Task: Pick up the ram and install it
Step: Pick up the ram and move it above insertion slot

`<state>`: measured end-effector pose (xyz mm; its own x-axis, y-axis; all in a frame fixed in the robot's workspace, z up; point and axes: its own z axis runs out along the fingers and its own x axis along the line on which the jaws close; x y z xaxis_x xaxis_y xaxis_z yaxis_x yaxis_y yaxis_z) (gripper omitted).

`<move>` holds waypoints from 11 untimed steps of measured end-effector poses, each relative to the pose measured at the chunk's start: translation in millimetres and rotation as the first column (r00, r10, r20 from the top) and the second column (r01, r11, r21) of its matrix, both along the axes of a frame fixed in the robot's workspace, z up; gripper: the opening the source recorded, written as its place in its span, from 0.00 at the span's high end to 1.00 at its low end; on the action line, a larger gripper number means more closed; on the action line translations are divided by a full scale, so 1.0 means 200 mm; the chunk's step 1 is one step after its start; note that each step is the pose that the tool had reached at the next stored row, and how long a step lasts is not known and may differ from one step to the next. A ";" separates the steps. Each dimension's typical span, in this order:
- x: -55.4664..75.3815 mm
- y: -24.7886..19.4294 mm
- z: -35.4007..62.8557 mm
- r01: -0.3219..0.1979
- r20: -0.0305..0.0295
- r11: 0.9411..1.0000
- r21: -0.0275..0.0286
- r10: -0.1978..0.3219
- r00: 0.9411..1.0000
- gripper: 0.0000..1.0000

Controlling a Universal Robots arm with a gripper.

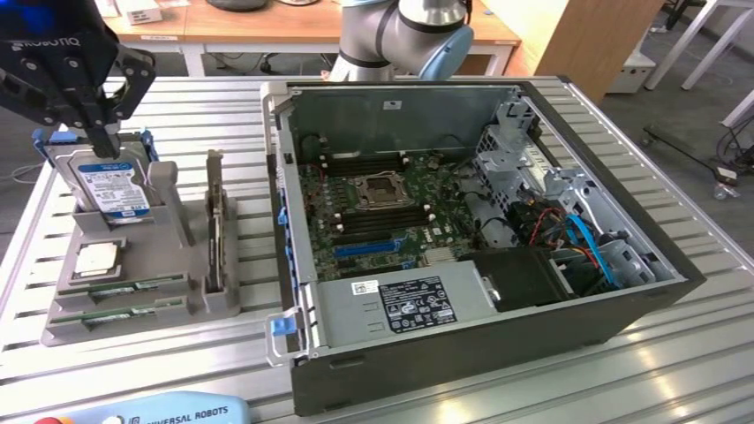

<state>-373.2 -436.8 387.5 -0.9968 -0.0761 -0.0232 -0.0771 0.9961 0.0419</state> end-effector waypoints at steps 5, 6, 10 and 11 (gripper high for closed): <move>0.00 0.000 -0.002 -0.078 0.000 0.997 -0.001 0.078 0.997 0.90; 0.00 0.000 -0.003 -0.096 0.000 0.995 -0.001 0.096 0.995 0.90; 0.00 0.000 -0.005 -0.167 0.000 0.986 -0.002 0.167 0.986 0.90; 0.00 0.000 -0.006 -0.184 0.000 0.983 -0.002 0.184 0.983 0.90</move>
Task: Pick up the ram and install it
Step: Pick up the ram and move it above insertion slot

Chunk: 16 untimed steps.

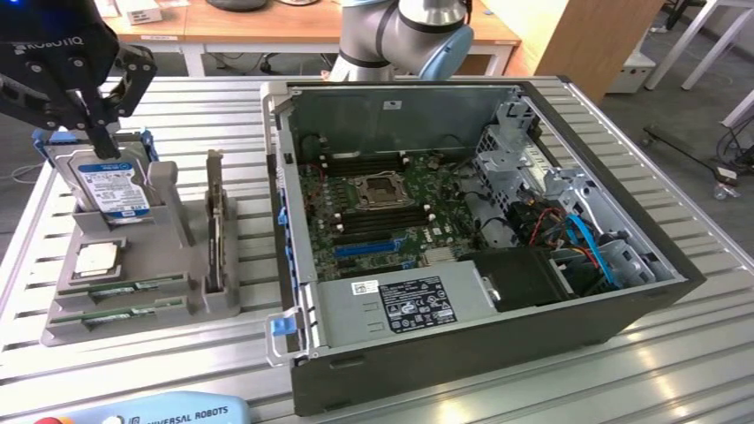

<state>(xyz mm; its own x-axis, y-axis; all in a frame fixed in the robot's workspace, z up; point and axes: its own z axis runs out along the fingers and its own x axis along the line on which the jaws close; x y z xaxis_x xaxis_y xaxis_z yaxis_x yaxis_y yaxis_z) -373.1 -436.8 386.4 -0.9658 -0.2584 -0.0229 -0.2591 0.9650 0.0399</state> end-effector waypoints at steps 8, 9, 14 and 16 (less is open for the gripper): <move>0.00 0.000 -0.004 -0.143 0.000 0.990 -0.002 0.143 0.990 0.90; 0.00 0.000 -0.004 -0.161 0.000 0.987 -0.002 0.161 0.987 0.90; 0.00 0.000 -0.007 -0.251 0.000 0.968 -0.003 0.251 0.968 0.90; 0.00 0.000 -0.007 -0.285 -0.001 0.958 -0.004 0.285 0.958 0.90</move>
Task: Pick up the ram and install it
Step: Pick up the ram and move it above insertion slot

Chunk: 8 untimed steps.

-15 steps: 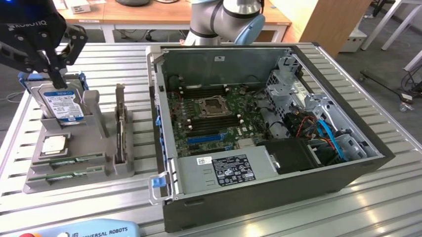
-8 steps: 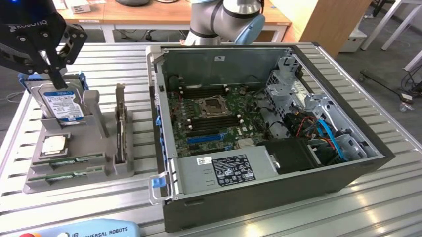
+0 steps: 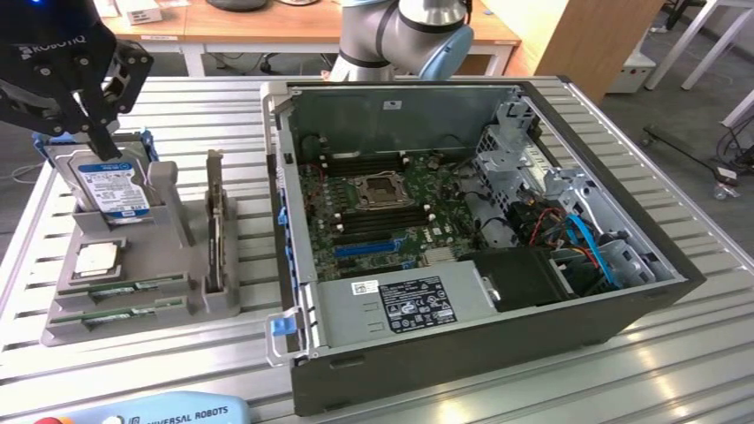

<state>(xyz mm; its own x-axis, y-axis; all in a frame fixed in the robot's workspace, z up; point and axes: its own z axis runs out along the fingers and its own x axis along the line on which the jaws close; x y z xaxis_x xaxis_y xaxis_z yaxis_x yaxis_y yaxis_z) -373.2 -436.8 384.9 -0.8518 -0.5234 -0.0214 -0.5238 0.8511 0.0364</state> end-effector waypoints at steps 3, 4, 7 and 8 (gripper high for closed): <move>0.00 0.000 -0.001 -0.054 0.000 0.999 -0.001 0.054 0.999 0.90; 0.00 0.000 -0.002 -0.073 0.000 0.997 -0.001 0.073 0.997 0.90; 0.00 0.000 -0.003 -0.128 0.000 0.992 -0.001 0.128 0.992 0.90; 0.00 0.000 -0.003 -0.144 0.000 0.990 -0.002 0.144 0.990 0.90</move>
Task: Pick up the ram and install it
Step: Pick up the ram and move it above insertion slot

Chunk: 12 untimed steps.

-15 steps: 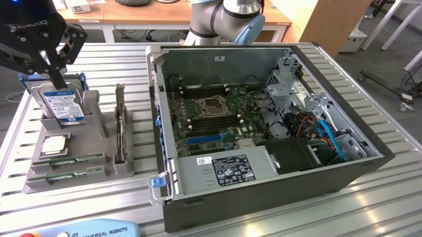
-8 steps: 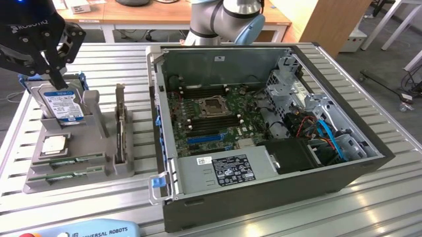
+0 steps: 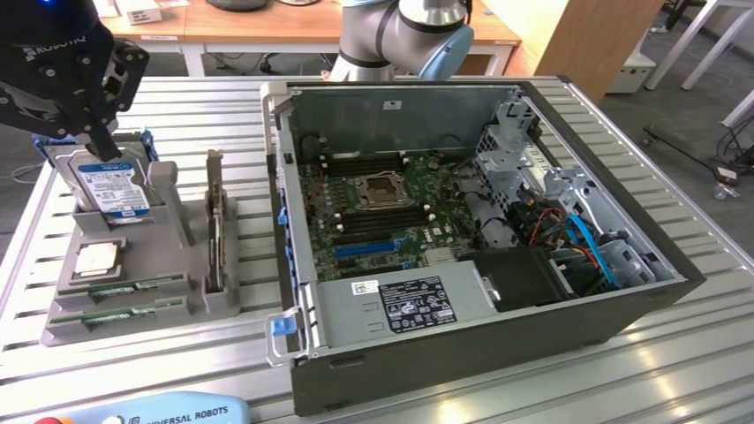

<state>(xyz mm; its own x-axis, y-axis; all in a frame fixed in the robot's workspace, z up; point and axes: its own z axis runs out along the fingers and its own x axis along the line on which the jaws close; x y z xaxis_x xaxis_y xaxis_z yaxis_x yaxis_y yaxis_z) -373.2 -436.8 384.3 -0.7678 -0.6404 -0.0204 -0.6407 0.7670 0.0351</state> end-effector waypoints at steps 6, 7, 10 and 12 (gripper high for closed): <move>0.00 0.000 0.000 -0.088 0.000 0.996 -0.008 0.088 0.996 0.90; 0.00 0.000 -0.001 -0.106 0.000 0.994 -0.009 0.106 0.994 0.90; 0.00 0.000 0.000 -0.153 -0.001 0.988 -0.011 0.153 0.988 0.90; 0.00 0.000 -0.001 -0.187 -0.001 0.982 -0.011 0.187 0.982 0.90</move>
<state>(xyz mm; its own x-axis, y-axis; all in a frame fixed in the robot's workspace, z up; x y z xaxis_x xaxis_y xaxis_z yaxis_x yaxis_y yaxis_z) -373.2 -436.8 384.1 -0.6342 -0.7731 -0.0126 -0.7731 0.6338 0.0269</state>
